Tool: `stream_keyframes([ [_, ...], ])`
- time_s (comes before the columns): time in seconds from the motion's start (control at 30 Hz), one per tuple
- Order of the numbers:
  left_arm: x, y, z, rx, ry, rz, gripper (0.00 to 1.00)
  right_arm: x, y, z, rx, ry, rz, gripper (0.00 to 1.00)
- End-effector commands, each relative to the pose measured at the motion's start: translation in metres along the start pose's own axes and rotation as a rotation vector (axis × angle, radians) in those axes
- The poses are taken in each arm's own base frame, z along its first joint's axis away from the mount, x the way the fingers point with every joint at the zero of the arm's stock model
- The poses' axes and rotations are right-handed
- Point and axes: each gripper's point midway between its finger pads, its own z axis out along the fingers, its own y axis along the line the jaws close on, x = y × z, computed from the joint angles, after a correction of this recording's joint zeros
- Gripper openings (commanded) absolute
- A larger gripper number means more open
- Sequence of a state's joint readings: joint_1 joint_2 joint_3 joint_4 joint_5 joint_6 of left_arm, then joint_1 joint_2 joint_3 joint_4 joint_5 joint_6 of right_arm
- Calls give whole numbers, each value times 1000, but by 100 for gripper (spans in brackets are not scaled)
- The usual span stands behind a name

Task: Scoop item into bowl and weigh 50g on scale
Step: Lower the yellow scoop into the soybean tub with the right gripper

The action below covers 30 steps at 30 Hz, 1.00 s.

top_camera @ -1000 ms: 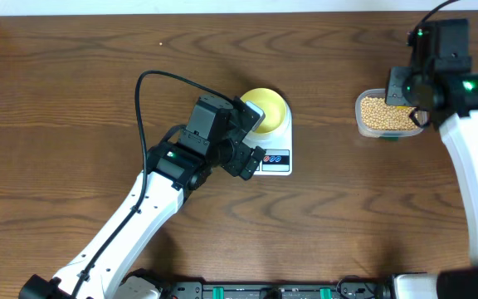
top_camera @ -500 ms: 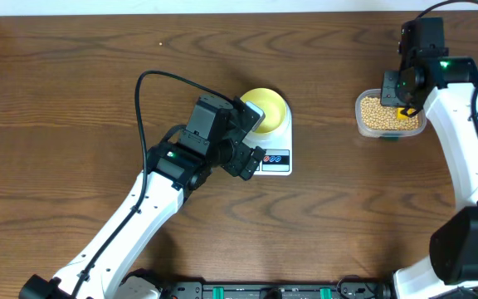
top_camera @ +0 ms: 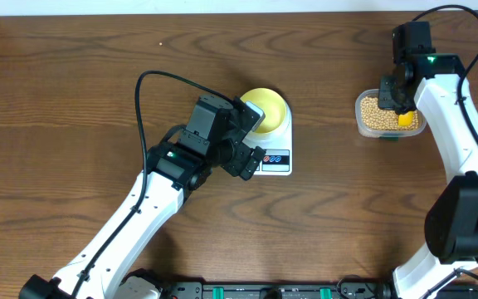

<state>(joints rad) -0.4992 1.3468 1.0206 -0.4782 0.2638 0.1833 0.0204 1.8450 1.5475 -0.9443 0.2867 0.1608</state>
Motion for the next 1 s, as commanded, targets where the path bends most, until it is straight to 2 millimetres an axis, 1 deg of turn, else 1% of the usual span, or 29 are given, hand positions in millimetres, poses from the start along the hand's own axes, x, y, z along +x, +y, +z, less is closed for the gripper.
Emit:
stream_keyframes([
  [0.0, 5, -1, 3, 12, 14, -9, 93, -3, -4, 8, -11, 7, 33, 1],
  [0.17, 5, -1, 3, 12, 14, -9, 93, 0, 2, 20, -76, 39, 38, 1],
  [0.27, 5, -1, 3, 12, 14, -9, 93, 3, 9, 27, -132, 62, 26, 1],
  [0.37, 5, -1, 3, 12, 14, -9, 93, 6, 16, 30, -191, 81, 9, 1],
  [0.5, 5, -1, 3, 11, 14, -9, 93, 7, 21, 29, -247, 87, 2, 1],
  [0.7, 5, -1, 3, 12, 14, -9, 93, 7, 21, 28, -342, 96, 14, 1],
  [0.97, 5, -1, 3, 11, 14, -9, 93, 9, 15, 31, -521, 99, 76, 1],
])
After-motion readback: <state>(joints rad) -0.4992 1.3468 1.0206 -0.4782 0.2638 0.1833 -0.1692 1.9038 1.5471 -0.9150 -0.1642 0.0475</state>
